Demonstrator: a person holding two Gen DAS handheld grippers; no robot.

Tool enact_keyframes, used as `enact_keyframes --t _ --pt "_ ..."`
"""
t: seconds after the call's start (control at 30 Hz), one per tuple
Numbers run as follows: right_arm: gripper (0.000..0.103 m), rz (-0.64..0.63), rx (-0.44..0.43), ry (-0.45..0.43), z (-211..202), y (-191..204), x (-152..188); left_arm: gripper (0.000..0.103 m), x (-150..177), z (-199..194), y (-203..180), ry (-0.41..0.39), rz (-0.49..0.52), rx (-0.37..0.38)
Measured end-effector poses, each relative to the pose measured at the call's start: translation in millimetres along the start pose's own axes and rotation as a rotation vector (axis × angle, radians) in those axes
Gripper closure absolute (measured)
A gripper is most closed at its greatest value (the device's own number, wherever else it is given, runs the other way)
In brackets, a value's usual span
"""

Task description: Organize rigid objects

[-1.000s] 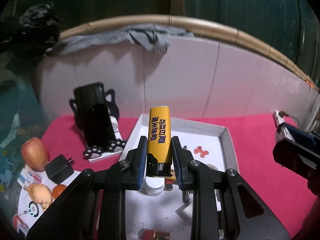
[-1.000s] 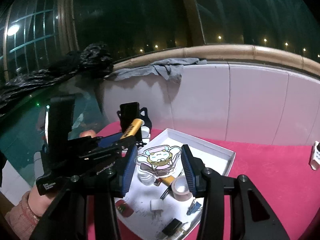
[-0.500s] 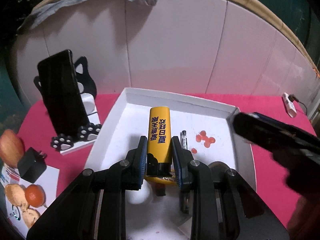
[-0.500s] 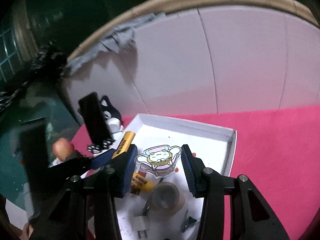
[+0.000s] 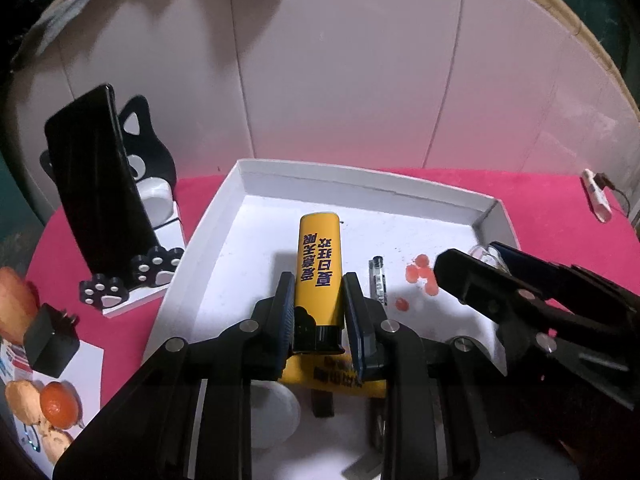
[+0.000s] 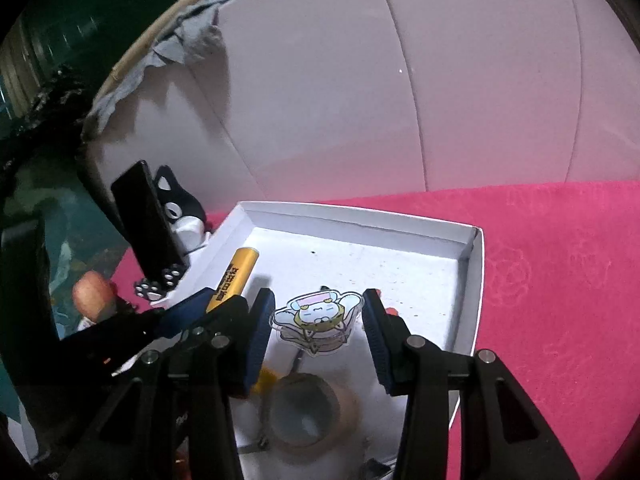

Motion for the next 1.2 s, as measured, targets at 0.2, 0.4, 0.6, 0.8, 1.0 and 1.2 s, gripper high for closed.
enact_keyframes --t 0.2,0.4,0.6,0.8,1.0,1.2 --pt "0.057 0.031 0.003 0.008 5.4 -7.7 5.6 0.079 5.5 7.8 -4.7 0.02 -0.006 -0.009" --pt "0.019 0.08 -0.049 -0.029 -1.0 -7.2 7.4 0.031 4.9 -2.9 3.2 -0.012 -0.033 -0.053" --pt "0.0 0.057 -0.107 -0.081 -21.4 9.4 7.1 0.0 7.2 -30.5 22.1 -0.082 -0.096 -0.094" --pt "0.0 0.005 -0.091 -0.15 -61.5 23.7 10.4 0.0 17.8 -68.0 40.1 -0.165 -0.178 -0.098" --pt "0.0 -0.153 0.012 -0.273 -119.5 34.5 17.8 0.0 41.8 -110.0 48.4 -0.232 -0.222 -0.108" --pt "0.0 -0.224 0.054 -0.33 -154.6 41.7 30.4 0.0 57.6 -142.3 49.0 -0.286 -0.144 -0.283"
Point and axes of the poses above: each gripper's, at about its wrist camera, not at the fingertips, and z roughly the way its jaws point, y to its left, x to its underside, the point moved 9 cm from there along z, roughly the way its jaws point, and after that the axes turned 15 degrees about -x, right-handed, at the moved point
